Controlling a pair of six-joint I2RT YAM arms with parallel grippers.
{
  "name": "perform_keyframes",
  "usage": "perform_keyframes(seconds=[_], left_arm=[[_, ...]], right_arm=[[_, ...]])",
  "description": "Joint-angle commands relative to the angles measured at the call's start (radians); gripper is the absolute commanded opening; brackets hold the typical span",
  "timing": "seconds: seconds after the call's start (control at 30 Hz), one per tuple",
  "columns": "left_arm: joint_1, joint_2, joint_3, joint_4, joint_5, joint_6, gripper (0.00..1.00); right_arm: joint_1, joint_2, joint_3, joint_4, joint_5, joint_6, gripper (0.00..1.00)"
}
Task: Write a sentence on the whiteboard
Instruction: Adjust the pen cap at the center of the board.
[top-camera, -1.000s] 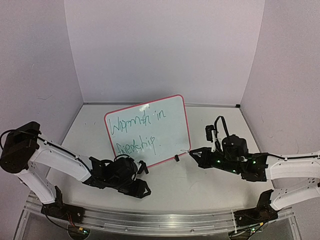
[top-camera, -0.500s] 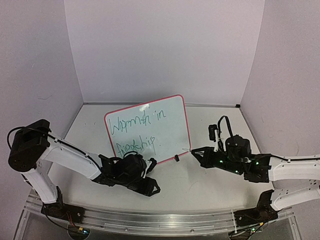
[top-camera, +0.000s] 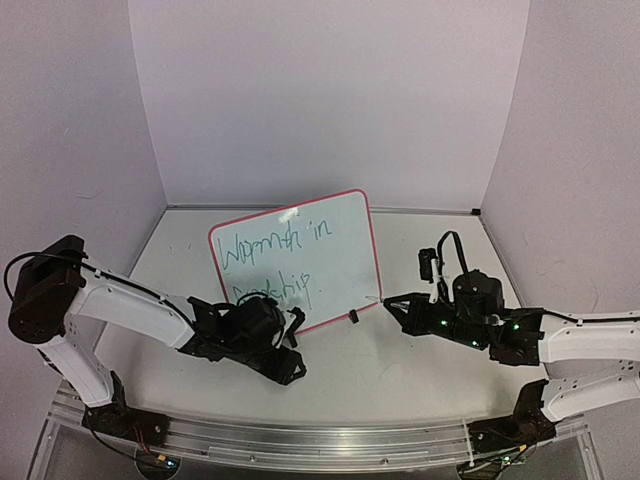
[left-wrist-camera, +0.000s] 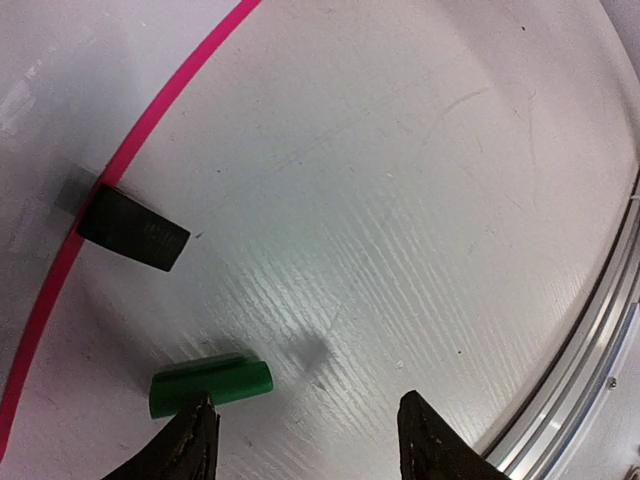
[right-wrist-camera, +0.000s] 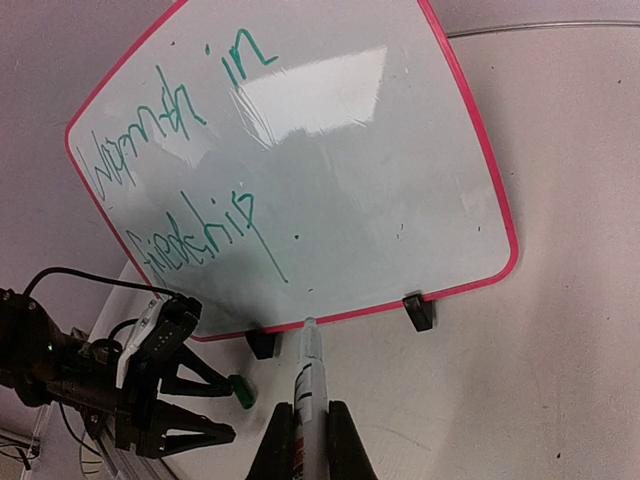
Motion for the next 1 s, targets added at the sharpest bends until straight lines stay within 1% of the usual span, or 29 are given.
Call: perform_keyframes(seconds=[0.0, 0.13, 0.3, 0.47, 0.97], left_arm=[[0.001, -0.017, 0.038, -0.044, -0.037, 0.08, 0.6], [0.0, 0.0, 0.041, -0.039, -0.038, 0.106, 0.6], [0.001, -0.022, 0.051, -0.012, -0.037, 0.16, 0.6], [0.001, -0.024, 0.078, -0.021, -0.038, 0.204, 0.6], [0.048, 0.086, 0.111, -0.023, -0.013, 0.267, 0.61]], right_arm=[[0.006, -0.008, -0.008, 0.011, 0.015, 0.007, 0.0], [0.007, -0.001, -0.006, 0.011, 0.014, 0.007, 0.0], [0.006, 0.014, 0.0, 0.011, 0.007, 0.004, 0.0], [0.007, 0.027, 0.006, 0.012, 0.004, 0.005, 0.0], [0.007, 0.025, 0.008, 0.012, 0.0, 0.005, 0.0]])
